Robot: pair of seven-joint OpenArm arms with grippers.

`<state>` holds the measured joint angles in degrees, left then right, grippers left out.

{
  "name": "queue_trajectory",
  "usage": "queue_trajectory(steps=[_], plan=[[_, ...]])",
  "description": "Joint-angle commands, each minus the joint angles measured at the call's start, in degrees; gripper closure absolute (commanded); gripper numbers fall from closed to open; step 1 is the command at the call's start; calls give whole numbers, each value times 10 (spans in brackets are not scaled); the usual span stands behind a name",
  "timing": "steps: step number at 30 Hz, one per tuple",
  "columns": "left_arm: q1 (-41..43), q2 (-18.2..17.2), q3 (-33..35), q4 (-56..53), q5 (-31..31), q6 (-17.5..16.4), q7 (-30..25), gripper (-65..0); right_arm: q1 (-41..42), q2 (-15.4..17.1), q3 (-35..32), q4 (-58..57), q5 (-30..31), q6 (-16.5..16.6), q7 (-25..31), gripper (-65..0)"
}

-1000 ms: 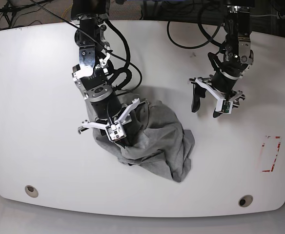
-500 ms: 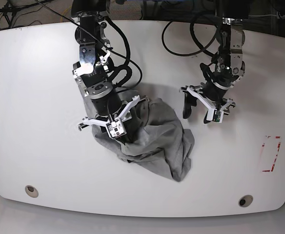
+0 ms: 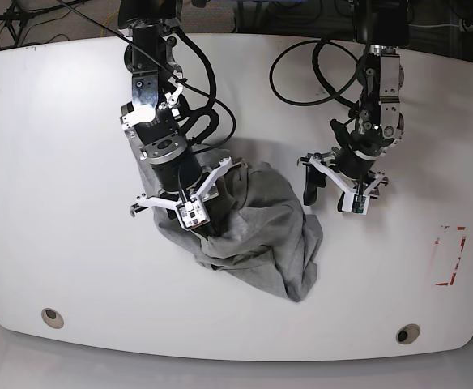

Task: Fold the T-shirt properly
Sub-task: 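Move the left gripper down toward the shirt's bunched edge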

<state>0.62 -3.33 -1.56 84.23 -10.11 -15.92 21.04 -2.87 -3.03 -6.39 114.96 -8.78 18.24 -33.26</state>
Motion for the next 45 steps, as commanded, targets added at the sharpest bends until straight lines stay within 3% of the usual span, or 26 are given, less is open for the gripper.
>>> queue_trajectory(steps=[1,9,27,45], plan=[[-15,-2,2,7,-4,-1,-14,-407,15,1,1,-7,11,-2,23,-4],[-21,-2,6,-6,-7,-1,-12,-408,17,4,10,-13,14,-2,22,-5],[-70,1,22,-76,30,0,-16,-408,-3,47,90,-19,38,-4,18,-10],[-163,0,26,-139,28,6,7,-413,12,54,85,-17,25,-5,11,-8]])
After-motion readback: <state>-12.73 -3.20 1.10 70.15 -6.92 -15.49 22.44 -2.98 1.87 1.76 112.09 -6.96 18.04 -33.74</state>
